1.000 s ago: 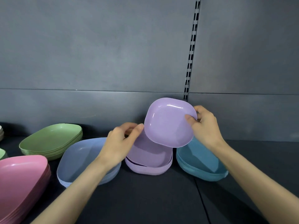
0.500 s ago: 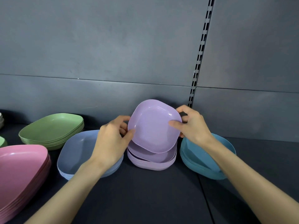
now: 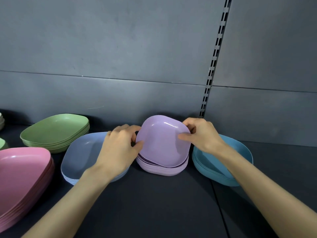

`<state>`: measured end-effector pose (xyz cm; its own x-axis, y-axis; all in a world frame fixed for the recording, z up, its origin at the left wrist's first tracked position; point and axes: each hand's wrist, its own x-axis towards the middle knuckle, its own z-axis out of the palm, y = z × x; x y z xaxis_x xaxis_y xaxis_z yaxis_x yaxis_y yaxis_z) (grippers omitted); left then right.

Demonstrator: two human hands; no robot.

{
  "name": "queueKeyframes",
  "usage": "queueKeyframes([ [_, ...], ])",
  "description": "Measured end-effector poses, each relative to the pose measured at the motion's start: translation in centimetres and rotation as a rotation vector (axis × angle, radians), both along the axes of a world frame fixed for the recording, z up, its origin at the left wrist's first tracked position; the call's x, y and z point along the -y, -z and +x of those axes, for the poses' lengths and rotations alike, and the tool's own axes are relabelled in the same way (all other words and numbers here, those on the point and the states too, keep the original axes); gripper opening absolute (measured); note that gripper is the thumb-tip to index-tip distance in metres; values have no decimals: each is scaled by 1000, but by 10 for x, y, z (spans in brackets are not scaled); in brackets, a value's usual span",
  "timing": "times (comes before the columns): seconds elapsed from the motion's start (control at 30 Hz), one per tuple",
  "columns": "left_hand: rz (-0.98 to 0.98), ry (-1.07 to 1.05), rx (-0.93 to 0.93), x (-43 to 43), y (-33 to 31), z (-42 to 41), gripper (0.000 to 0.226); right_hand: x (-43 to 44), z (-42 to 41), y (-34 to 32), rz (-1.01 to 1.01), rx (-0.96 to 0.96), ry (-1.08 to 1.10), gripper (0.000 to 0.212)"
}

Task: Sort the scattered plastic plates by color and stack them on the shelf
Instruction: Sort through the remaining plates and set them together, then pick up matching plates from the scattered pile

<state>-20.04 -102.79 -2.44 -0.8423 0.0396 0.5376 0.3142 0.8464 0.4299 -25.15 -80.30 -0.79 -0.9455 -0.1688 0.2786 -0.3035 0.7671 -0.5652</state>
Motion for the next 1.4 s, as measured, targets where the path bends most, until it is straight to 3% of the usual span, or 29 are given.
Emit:
queueKeyframes([
  [0.17,-166,-53,123,0,3,-3,34,-1,1,2,260,6,60,28],
  [0.4,-284,-79,121,2,-1,2,30,0,7,3,554,-26,68,38],
  [0.53,-114,-57,81,-1,-6,2,38,-2,8,-9,428,-6,-4,48],
  [0.63,-15,78,49,-11,-19,2,39,-9,15,-27,270,-78,-36,49],
  [0.97,-214,391,-83,-89,-94,-8,50,-91,74,-91,281,-258,227,45],
  [1.2,-384,495,-185,-174,-124,14,56,-182,136,-114,299,-256,438,46],
  [1.4,-396,597,-248,-277,-122,61,58,-283,208,-108,320,-209,578,48],
])
